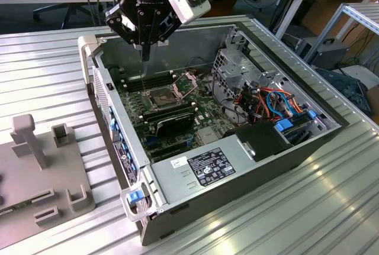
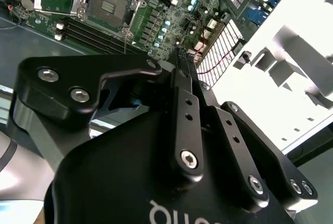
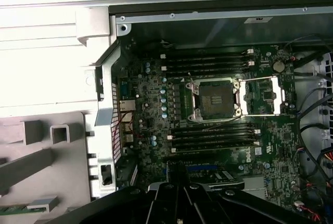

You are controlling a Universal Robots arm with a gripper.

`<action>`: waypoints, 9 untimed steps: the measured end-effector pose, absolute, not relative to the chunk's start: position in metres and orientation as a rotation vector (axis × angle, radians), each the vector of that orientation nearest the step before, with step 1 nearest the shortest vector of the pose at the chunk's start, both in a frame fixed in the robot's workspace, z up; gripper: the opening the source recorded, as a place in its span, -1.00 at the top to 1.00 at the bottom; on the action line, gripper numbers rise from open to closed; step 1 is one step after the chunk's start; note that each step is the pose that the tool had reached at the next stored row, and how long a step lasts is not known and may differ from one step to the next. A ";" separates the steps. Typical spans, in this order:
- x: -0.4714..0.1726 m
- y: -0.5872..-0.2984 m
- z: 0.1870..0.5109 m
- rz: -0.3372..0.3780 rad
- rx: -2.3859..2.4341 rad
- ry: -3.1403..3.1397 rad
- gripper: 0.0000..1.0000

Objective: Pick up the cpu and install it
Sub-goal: 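Reach for the cpu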

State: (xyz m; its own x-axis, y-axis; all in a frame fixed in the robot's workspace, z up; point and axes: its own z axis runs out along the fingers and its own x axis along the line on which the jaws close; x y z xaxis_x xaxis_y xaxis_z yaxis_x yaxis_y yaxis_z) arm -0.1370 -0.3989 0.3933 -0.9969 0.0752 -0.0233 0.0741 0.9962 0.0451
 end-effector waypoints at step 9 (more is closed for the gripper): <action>-0.145 -0.399 0.393 0.069 0.117 3.114 0.79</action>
